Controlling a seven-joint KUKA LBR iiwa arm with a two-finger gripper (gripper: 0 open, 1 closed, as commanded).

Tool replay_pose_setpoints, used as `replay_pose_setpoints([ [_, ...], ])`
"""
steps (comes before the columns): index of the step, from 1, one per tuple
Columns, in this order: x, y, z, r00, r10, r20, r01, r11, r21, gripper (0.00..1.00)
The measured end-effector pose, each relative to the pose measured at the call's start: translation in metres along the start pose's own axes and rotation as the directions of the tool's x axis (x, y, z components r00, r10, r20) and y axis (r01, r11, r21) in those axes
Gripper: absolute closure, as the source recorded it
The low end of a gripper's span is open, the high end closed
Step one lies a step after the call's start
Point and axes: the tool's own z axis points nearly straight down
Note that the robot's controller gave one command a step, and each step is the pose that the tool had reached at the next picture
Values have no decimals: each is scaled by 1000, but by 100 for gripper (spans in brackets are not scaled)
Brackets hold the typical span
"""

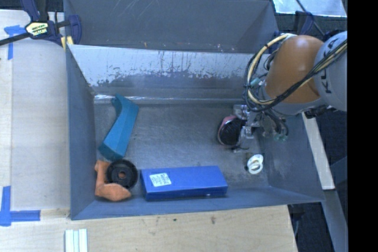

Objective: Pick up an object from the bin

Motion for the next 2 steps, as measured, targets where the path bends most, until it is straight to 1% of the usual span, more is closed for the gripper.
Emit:
replay_pose_setpoints([
  [1, 0, 0, 0, 1000, 0, 0, 0, 1000, 0, 100],
  [2, -9, 23, 3, 1000, -4, 6, 4, 1000, 3, 100],
])
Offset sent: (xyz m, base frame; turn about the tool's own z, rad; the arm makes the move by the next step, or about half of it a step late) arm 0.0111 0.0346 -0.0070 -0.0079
